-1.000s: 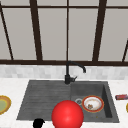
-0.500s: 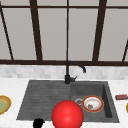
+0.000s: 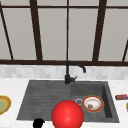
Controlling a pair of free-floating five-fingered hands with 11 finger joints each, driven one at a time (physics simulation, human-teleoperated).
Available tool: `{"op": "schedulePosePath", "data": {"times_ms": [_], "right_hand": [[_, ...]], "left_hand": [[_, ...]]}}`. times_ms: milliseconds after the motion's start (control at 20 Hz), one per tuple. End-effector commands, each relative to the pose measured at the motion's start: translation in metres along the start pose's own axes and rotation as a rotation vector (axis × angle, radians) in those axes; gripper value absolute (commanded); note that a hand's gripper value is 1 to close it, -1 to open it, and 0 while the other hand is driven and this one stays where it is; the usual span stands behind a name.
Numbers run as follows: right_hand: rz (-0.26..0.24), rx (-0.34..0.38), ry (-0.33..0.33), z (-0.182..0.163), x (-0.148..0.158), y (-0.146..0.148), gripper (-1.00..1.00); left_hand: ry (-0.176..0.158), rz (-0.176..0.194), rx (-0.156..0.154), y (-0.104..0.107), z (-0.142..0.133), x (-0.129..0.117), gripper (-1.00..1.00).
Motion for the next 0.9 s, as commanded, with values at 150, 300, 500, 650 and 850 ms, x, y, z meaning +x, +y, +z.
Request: {"op": "schedulePosePath", "data": {"times_ms": [150,300,500,650,850], "right_hand": [[-0.065,-0.151,-0.006,-0.007,-0.016,0.001,1.0],[-0.059,-0.242,0.006,0.004,-0.012,-0.019,1.0],[-0.058,-0.181,-0.002,0.034,-0.004,-0.045,1.0],[-0.048,-0.162,0.011,0.056,0.009,-0.064,1.0],[-0.04,-0.15,0.024,0.08,0.029,-0.088,1.0]], "left_hand": [[0.0,0.0,0.0,0.0,0.0,0.0,0.0],[0.0,0.0,0.0,0.0,0.0,0.0,0.0],[0.0,0.0,0.0,0.0,0.0,0.0,0.0],[0.0,-0.001,0.0,0.0,0.0,0.0,0.0],[0.0,-0.001,0.0,0.0,0.0,0.0,0.0]]}}
